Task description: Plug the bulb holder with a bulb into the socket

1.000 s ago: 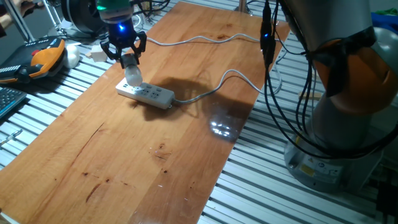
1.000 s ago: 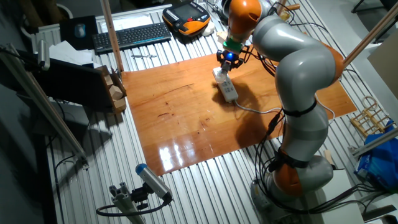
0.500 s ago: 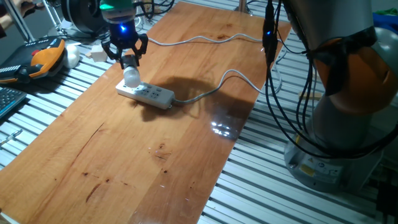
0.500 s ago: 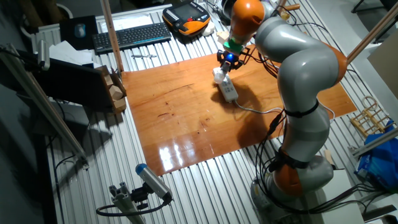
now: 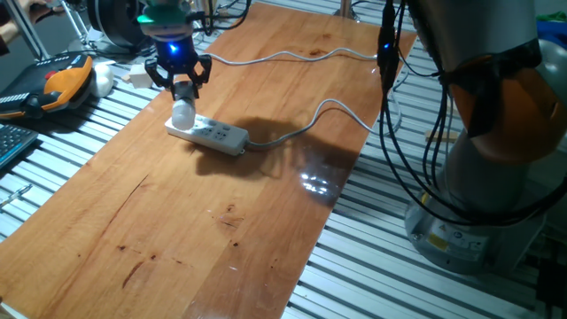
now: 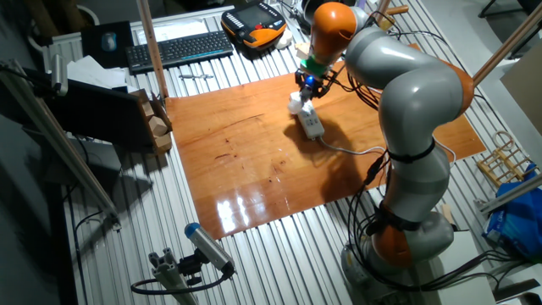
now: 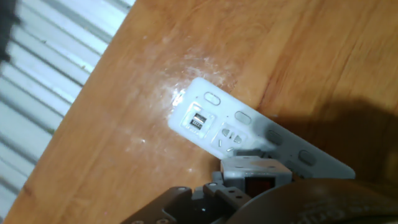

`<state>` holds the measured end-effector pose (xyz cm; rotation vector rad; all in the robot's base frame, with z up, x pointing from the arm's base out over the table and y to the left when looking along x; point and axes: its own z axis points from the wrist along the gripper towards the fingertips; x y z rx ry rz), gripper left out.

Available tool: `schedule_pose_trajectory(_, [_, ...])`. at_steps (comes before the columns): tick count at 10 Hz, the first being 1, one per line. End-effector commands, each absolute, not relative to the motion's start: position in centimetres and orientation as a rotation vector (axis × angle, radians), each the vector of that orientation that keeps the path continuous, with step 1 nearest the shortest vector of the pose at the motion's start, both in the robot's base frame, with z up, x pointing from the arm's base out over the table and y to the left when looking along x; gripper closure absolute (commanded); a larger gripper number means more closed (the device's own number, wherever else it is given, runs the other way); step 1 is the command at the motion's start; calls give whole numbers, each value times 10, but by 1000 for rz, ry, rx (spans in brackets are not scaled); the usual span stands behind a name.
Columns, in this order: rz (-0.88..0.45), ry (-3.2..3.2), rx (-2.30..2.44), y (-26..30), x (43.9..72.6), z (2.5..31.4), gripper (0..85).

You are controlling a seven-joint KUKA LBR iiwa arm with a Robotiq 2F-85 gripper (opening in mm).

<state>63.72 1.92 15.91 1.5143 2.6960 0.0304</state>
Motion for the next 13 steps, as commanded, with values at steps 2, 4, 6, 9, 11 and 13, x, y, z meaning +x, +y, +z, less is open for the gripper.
schedule_pose_trajectory(2, [43, 2402, 1948, 21, 637, 154, 850])
schedule_pose_trajectory(4, [54, 2349, 1983, 22, 642, 144, 850])
schedule_pose_trajectory(6, [77, 2308, 2043, 22, 644, 142, 850])
schedule_pose_trajectory(9, [35, 2280, 2077, 22, 644, 140, 850])
schedule_pose_trajectory(11, [4, 2220, 2150, 21, 645, 137, 850])
schedule_pose_trajectory(13, [0, 2209, 2169, 19, 645, 135, 850])
